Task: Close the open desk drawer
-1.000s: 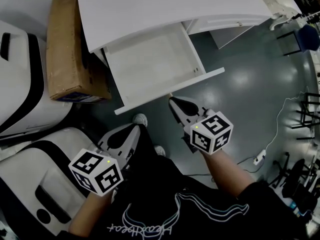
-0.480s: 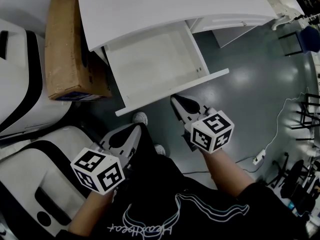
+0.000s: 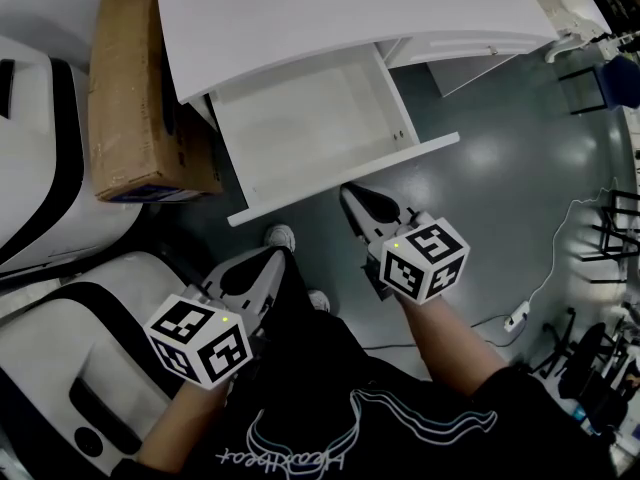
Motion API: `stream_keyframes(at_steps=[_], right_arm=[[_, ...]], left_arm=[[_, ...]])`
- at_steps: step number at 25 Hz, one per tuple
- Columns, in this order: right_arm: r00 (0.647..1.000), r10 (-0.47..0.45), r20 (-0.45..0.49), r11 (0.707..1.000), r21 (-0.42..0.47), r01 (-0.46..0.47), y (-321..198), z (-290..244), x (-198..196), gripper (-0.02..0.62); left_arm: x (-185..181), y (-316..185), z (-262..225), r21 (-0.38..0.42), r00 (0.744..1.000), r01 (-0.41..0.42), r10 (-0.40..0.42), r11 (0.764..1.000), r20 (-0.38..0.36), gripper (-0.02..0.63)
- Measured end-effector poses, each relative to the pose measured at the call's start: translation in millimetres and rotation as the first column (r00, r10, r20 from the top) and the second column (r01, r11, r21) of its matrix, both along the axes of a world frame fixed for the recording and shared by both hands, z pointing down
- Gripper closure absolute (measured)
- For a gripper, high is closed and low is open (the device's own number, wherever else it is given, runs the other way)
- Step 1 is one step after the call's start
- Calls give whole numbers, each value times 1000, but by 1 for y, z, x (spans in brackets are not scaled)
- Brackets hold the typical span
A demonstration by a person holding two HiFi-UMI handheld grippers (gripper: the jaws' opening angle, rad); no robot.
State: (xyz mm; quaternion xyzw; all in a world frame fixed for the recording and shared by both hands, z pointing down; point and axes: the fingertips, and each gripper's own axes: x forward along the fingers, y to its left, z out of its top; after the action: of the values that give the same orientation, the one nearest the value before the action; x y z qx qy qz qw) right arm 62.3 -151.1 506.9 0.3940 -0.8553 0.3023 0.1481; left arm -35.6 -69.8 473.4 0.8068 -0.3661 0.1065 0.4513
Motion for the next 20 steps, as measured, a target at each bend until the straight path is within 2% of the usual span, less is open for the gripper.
stream_keyframes(at_steps=[20], right_arm=[[1000,18,-2,1000,6,-18,-37,-1,-12,589]], left_arm=[[-9,-24,3,-3,1000,15,-15,1000,5,601]])
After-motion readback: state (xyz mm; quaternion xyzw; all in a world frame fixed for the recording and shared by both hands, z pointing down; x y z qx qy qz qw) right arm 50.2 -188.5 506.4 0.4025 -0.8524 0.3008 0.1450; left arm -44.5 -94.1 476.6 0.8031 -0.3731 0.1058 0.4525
